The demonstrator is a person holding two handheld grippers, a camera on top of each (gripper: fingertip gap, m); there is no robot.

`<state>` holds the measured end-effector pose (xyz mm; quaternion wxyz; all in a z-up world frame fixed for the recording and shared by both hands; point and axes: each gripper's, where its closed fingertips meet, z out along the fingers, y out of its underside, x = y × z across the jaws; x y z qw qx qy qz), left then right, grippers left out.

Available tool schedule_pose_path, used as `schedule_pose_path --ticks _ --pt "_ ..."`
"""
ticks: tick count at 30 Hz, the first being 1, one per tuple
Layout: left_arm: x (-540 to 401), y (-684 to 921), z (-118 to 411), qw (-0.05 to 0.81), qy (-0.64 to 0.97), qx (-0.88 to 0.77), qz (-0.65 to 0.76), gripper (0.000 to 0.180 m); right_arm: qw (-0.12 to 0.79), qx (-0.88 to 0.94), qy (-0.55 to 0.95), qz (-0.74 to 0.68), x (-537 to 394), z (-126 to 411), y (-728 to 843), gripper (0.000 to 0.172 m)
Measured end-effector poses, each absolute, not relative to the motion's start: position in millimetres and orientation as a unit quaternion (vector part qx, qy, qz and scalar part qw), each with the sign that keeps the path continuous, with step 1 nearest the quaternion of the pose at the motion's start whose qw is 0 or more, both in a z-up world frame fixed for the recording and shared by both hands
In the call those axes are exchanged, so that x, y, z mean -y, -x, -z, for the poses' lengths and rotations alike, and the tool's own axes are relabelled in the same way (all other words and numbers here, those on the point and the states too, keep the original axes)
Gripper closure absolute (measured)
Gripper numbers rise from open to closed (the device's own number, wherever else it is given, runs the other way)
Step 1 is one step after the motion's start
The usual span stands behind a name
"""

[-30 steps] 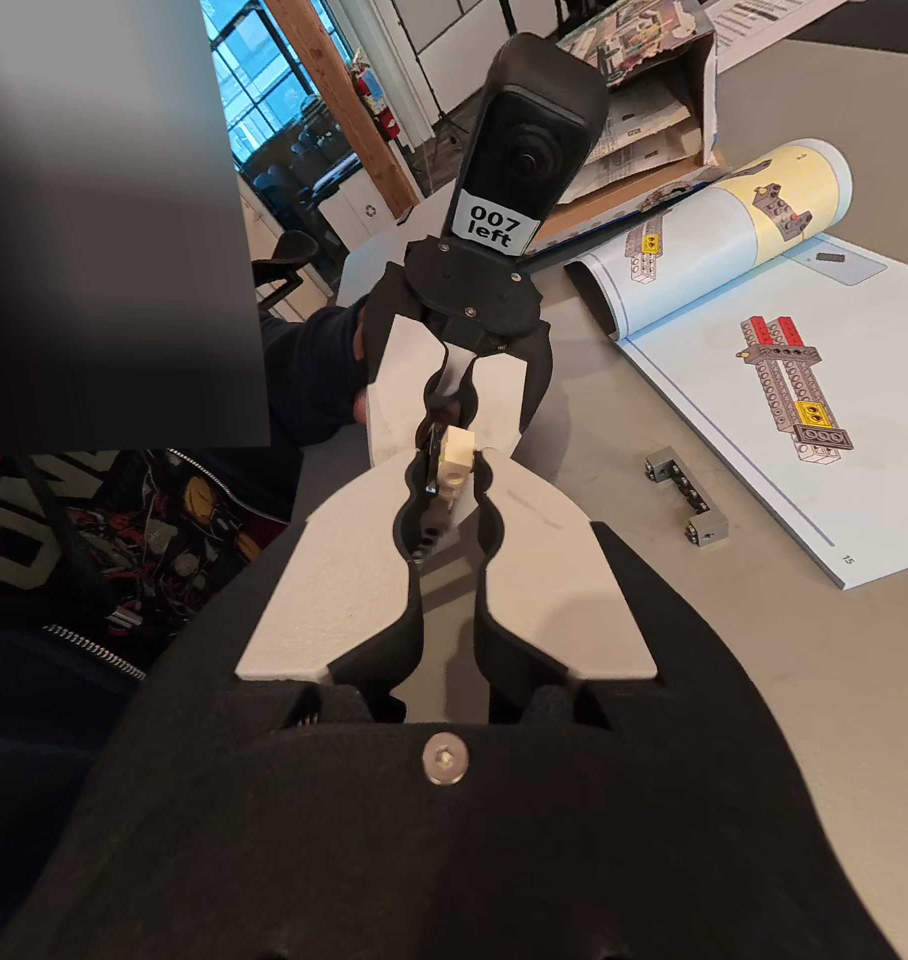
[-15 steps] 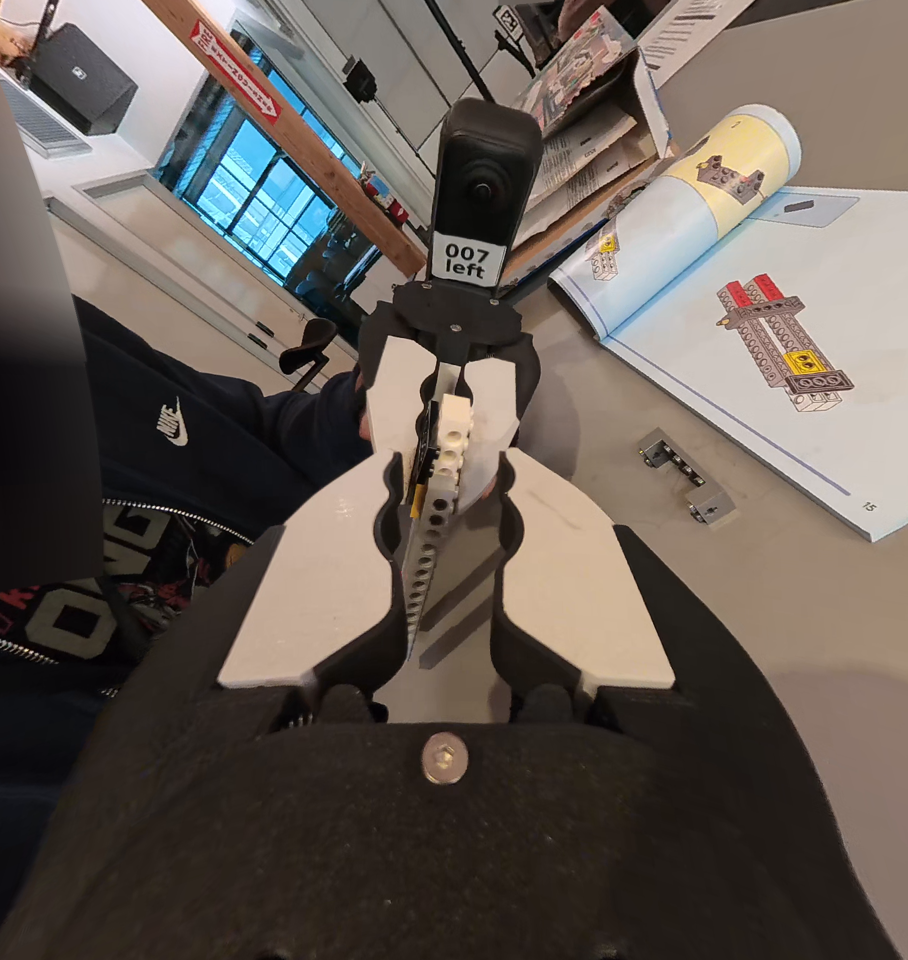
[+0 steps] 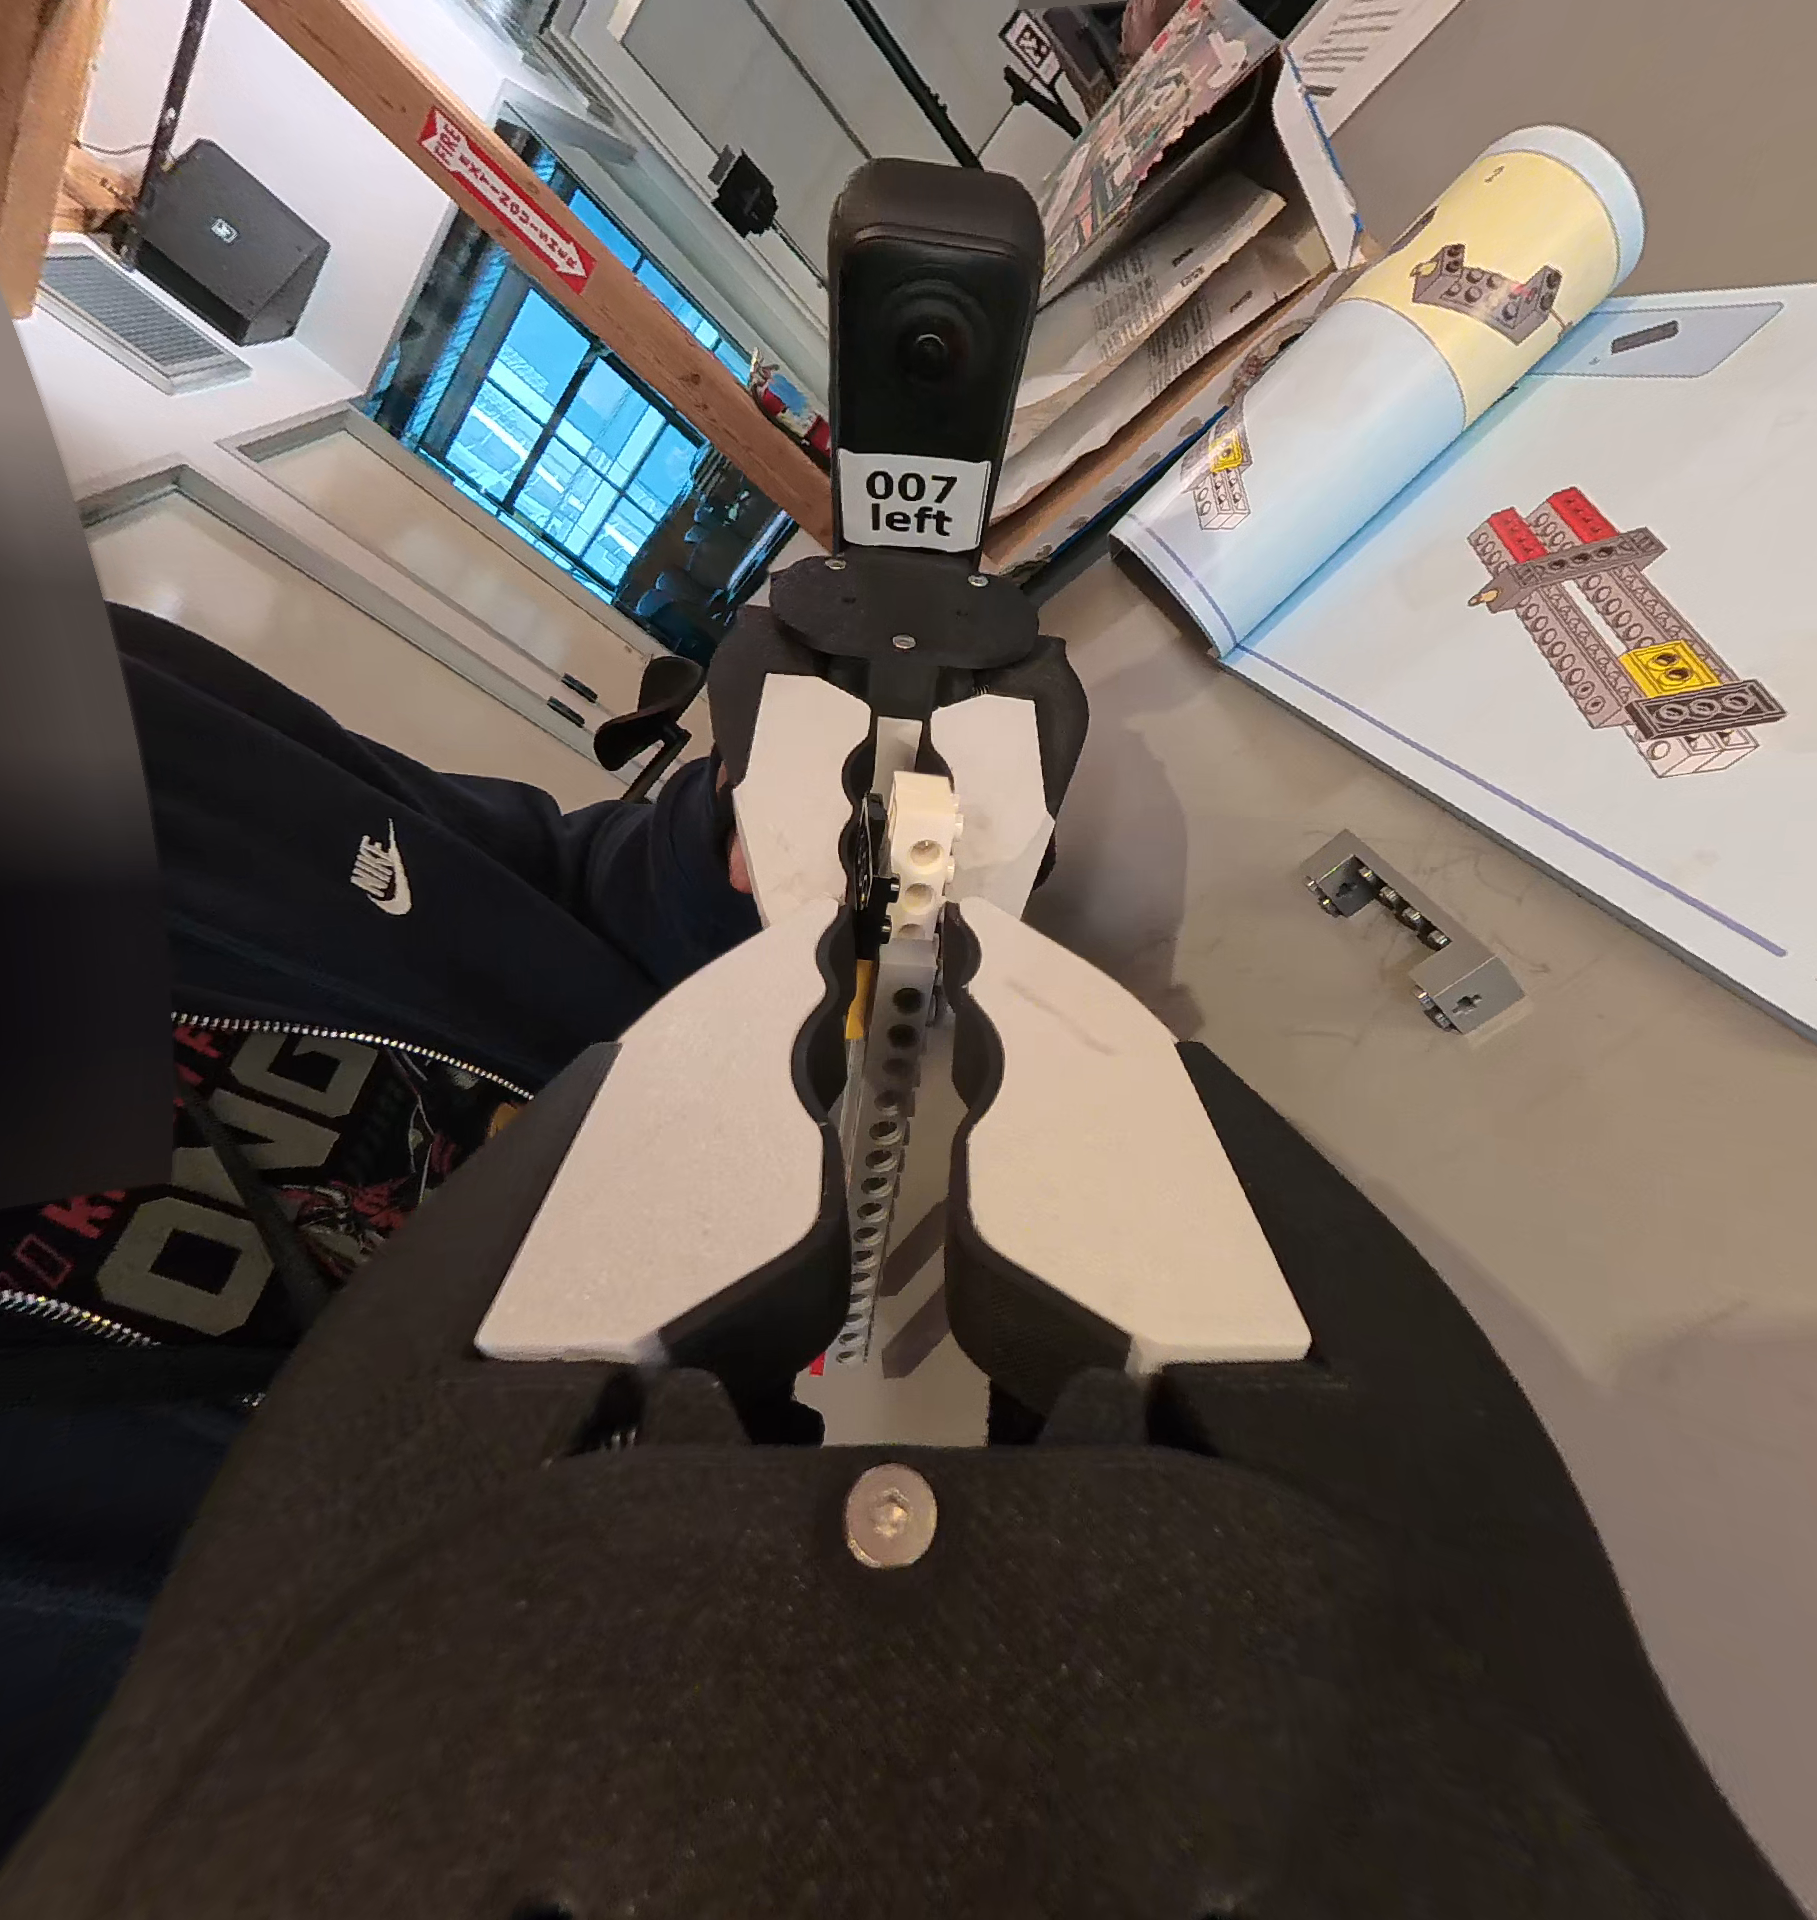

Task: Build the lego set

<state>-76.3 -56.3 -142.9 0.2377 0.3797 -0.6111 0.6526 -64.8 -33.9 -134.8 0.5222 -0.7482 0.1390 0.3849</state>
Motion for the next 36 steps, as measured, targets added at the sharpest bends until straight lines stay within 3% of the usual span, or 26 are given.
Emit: schedule_pose_path --ticks 12,36 --pt "47.2 70.5 124.8 0.248 -0.373 0.562 -0.696 0.16 0.565 -0.125 0.733 -0.357 34.4 120.0 59.3 0.156" --pt "36.9 70.3 96.3 0.133 -0.313 0.559 -0.756 0.163 0.63 -0.083 0.716 -0.289 32.9 93.3 64.3 0.156"
